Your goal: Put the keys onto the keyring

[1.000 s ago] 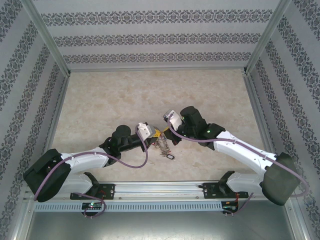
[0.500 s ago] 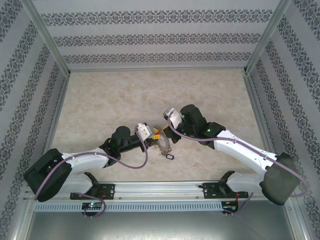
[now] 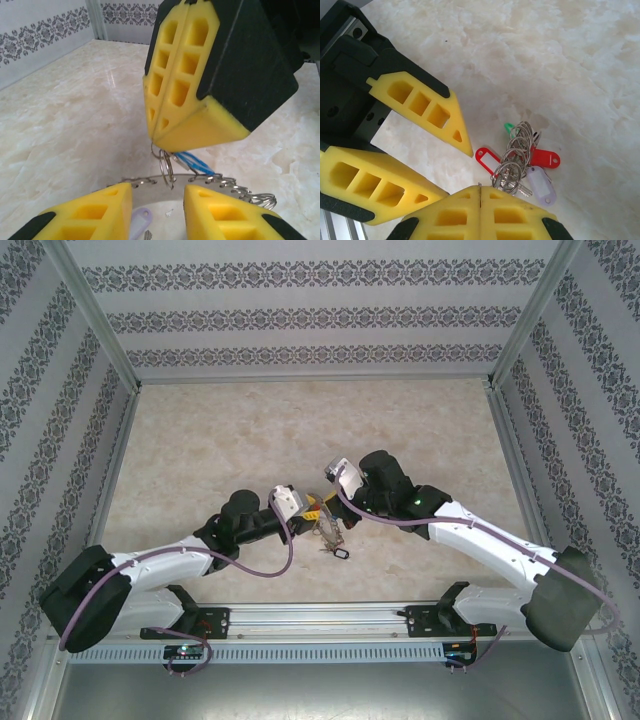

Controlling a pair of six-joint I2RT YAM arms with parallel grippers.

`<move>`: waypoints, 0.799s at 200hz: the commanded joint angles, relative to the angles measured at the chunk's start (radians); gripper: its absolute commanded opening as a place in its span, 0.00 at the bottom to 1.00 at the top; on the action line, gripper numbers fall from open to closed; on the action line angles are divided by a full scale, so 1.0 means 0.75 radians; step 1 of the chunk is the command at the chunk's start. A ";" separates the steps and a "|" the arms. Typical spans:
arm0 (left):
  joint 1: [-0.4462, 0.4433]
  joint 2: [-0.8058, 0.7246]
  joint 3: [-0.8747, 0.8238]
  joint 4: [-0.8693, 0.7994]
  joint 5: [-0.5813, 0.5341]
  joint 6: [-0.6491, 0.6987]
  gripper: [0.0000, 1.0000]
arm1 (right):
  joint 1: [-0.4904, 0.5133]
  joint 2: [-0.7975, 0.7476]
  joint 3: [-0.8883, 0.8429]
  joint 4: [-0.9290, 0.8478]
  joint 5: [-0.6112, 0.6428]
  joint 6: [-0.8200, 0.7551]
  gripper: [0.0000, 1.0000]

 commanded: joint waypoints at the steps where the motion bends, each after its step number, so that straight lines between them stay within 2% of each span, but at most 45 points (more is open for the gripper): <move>1: -0.036 0.019 0.056 -0.045 0.067 0.037 0.35 | 0.015 -0.033 0.045 0.006 0.012 -0.016 0.00; 34: -0.050 0.052 0.086 -0.069 0.073 0.061 0.36 | 0.016 -0.039 0.041 0.007 0.015 -0.018 0.00; 106: -0.058 0.057 0.089 -0.085 -0.030 0.086 0.34 | 0.020 -0.037 0.036 0.009 0.015 -0.017 0.00; 120: -0.058 0.056 0.101 -0.110 -0.032 0.098 0.29 | 0.020 -0.039 0.037 0.008 0.013 -0.020 0.00; 160: -0.058 0.078 0.121 -0.116 -0.025 0.111 0.28 | 0.021 -0.039 0.037 0.011 0.005 -0.023 0.00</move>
